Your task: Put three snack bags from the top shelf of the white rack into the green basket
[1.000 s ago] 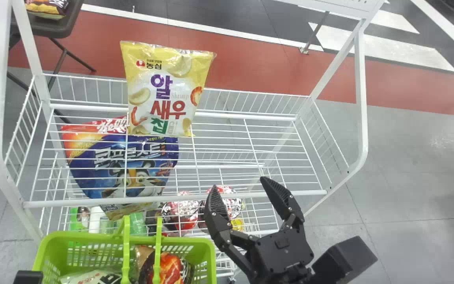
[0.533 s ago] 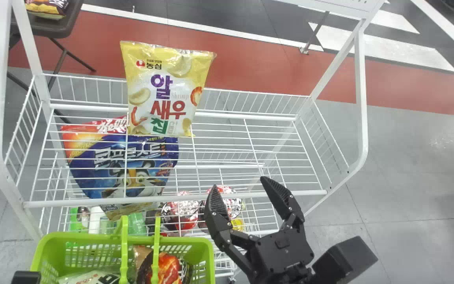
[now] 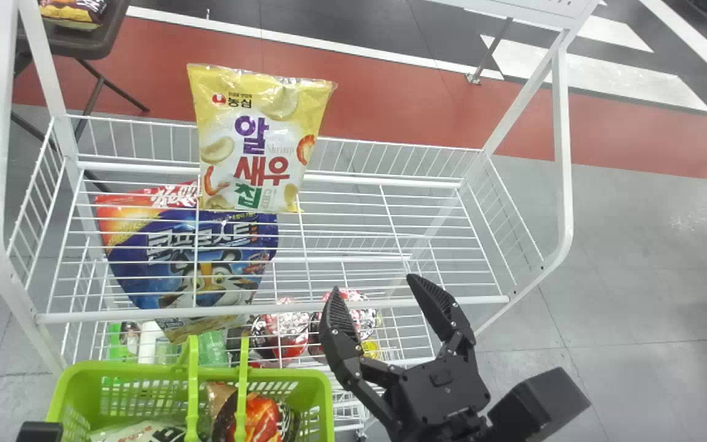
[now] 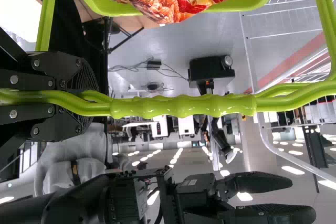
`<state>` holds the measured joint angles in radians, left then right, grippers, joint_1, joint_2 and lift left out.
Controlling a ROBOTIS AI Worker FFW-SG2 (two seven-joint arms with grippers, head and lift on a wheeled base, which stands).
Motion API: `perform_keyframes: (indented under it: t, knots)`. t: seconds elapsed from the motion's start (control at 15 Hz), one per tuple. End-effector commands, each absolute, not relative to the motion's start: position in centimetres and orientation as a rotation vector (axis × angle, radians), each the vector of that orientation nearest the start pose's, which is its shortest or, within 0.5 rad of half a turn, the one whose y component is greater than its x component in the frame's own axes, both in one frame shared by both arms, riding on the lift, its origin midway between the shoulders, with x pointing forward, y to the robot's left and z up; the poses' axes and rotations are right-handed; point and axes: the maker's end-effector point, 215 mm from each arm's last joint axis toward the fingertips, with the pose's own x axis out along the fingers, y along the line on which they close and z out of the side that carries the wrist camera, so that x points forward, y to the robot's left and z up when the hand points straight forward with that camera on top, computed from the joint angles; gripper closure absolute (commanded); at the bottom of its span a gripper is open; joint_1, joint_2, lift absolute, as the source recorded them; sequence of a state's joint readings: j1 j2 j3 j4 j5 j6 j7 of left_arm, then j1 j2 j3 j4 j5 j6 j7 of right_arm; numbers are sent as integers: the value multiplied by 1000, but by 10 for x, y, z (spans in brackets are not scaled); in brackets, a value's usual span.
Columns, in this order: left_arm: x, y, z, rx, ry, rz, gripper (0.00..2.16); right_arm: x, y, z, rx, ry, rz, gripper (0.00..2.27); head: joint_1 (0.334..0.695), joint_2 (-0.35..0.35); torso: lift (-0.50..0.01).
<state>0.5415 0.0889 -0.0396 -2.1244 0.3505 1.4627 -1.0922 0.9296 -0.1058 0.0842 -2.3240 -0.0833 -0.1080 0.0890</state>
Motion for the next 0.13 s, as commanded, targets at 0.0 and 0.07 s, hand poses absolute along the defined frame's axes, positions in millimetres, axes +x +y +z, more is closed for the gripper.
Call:
perform_keyframes:
  t: [0.0,0.07]
  knots:
    - [136,-3,-438,-978,1229,-1158,2152,321,-167,-317,86,73,211,70,695,-350,0]
    - [136,-3,-439,-979,1230,-1156,2152,321,-168,-318,83,74,209,70,695,-350,0]
